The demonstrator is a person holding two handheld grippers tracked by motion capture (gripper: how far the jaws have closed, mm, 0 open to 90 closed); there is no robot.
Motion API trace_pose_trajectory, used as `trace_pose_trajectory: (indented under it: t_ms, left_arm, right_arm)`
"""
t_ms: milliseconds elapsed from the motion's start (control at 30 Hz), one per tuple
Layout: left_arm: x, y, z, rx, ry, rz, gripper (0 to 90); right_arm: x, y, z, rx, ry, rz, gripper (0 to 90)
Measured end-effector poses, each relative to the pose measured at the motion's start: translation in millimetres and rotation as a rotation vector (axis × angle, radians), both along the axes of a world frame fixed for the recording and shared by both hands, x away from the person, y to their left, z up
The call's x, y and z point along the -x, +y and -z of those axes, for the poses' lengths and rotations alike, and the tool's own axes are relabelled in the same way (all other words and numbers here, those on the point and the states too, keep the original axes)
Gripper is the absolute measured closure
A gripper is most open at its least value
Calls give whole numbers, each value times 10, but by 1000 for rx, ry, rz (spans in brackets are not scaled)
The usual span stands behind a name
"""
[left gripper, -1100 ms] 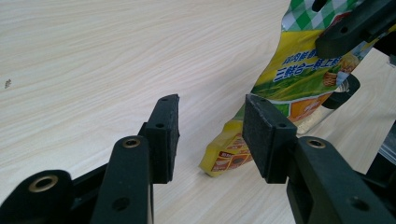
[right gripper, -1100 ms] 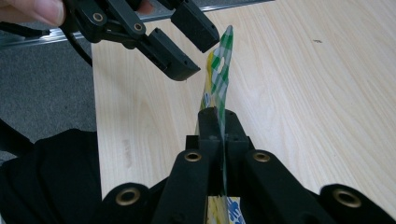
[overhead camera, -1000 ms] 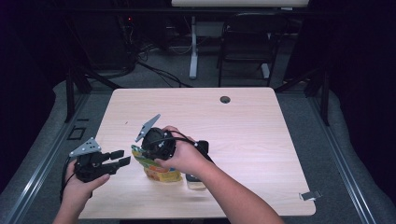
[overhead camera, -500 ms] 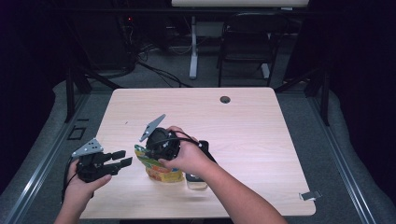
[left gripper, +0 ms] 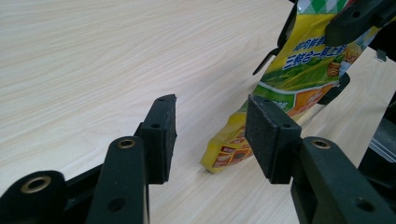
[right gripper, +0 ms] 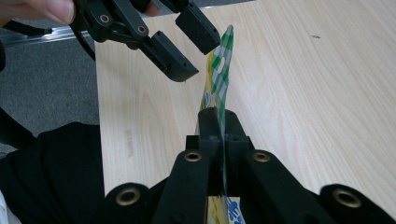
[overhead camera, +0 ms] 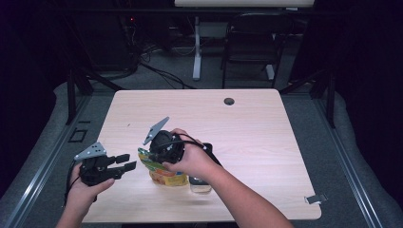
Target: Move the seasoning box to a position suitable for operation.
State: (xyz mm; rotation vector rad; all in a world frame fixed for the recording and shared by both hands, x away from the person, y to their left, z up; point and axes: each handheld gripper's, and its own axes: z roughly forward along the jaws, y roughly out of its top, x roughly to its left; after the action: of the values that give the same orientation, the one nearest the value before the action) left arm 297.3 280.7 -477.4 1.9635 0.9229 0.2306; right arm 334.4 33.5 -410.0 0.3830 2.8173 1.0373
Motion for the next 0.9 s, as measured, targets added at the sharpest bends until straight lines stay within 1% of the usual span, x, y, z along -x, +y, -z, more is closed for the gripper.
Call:
trace_pose_trajectory:
  t_ms: [133, 300, 400, 467, 533, 667, 733, 767, 800, 900]
  left_arm:
    - [-2, -11, 9, -2, -5, 9, 532]
    - [4, -25, 7, -2, -3, 19, 523]
    - [4, -30, 8, -4, 5, 32, 519]
    - [2, -34, 13, -15, 2, 39, 518]
    - [2, -34, 16, -16, 6, 41, 519]
    - [13, -27, -7, -5, 3, 58, 517]
    - [21, -35, -12, 8, 6, 61, 518]
    - [20, -39, -15, 3, 10, 74, 519]
    - [24, -55, -12, 3, 12, 78, 523]
    - [27, -105, -3, -5, 4, 92, 538]
  right_arm:
    - [12, 7, 2, 1, 0, -6, 900]
    - [23, 26, 9, 1, 1, -22, 900]
    - [28, 34, 16, -3, 3, -34, 900]
    - [29, 36, 16, 0, 9, -38, 900]
    - [25, 36, 19, -2, 11, -38, 896]
    - [10, 16, -7, -34, 13, -23, 840]
    - [6, -3, -17, -34, 11, -19, 825]
    - [9, -13, -17, -39, 7, -15, 820]
    - [12, -31, -27, -32, 4, -15, 815]
    - [39, -87, -47, -37, -1, -7, 797]
